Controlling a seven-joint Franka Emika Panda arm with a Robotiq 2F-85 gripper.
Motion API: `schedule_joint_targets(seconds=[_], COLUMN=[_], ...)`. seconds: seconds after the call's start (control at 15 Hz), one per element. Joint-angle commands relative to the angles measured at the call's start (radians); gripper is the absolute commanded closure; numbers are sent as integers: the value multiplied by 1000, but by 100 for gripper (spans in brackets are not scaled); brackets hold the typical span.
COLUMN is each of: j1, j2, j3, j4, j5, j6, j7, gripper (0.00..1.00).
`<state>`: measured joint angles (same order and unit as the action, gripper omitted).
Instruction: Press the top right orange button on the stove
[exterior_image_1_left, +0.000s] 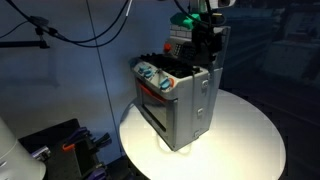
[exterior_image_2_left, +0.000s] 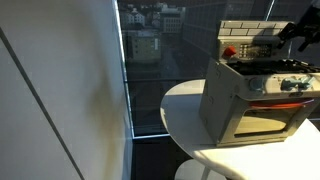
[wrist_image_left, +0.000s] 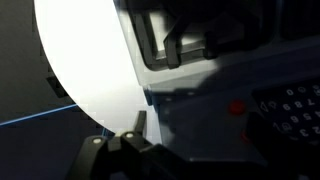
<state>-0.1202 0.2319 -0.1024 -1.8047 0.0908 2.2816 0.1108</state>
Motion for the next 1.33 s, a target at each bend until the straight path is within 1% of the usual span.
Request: schedule_joint_targets(seconds=[0.0,0.47,1.27], j1=[2,3,12], j2=[22,30,-42], j3=[0,-1,-3], j4=[26,25,-24], j5=[-3,-7,-28], j6=[31,50,-12], j7=[-16,-10,5], gripper=[0,0,0])
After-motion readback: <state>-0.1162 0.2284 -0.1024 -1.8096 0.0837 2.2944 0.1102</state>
